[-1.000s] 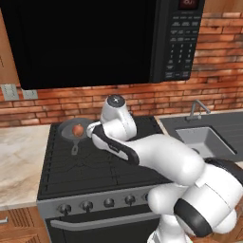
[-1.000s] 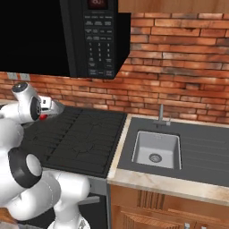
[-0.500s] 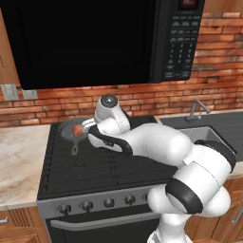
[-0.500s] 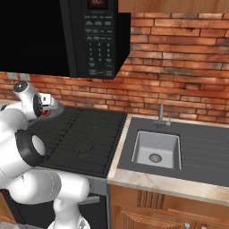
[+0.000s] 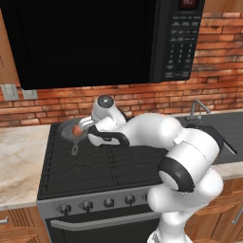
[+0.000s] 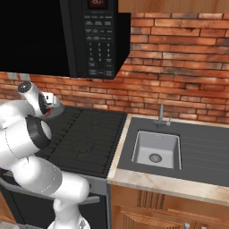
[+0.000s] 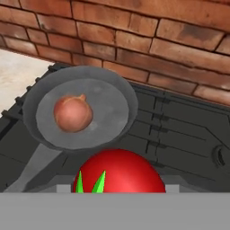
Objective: Place the pan on the rear left burner on the stove. Then place the tomato and the onion in the pan and turn on the rear left burner.
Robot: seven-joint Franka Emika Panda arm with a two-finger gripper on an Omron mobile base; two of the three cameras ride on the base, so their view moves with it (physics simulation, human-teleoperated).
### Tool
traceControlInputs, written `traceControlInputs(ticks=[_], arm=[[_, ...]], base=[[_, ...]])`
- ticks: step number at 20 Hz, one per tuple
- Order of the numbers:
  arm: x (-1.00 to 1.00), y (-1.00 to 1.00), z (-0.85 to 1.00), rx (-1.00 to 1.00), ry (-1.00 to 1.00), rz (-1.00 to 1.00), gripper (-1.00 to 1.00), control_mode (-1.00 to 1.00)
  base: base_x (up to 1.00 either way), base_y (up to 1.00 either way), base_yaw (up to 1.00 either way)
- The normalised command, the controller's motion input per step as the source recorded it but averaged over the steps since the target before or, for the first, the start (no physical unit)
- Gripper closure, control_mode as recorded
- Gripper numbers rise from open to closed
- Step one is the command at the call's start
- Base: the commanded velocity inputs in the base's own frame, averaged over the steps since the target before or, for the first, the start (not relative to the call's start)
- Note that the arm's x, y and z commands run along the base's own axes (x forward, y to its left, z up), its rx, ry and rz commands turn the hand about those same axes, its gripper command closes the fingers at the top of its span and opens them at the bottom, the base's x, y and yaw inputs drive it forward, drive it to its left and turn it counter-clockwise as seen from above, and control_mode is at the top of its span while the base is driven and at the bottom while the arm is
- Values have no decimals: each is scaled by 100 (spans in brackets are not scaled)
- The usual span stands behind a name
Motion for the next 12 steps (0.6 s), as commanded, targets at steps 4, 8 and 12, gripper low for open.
traceControlInputs(ticks=[4, 8, 12], arm=[[24, 15, -23, 0, 0, 1, 100, -100], [25, 15, -21, 0, 0, 0, 100, -100], [27, 6, -7, 0, 0, 0, 100, -100]], base=[[0, 0, 0], [0, 0, 0], [0, 0, 0]])
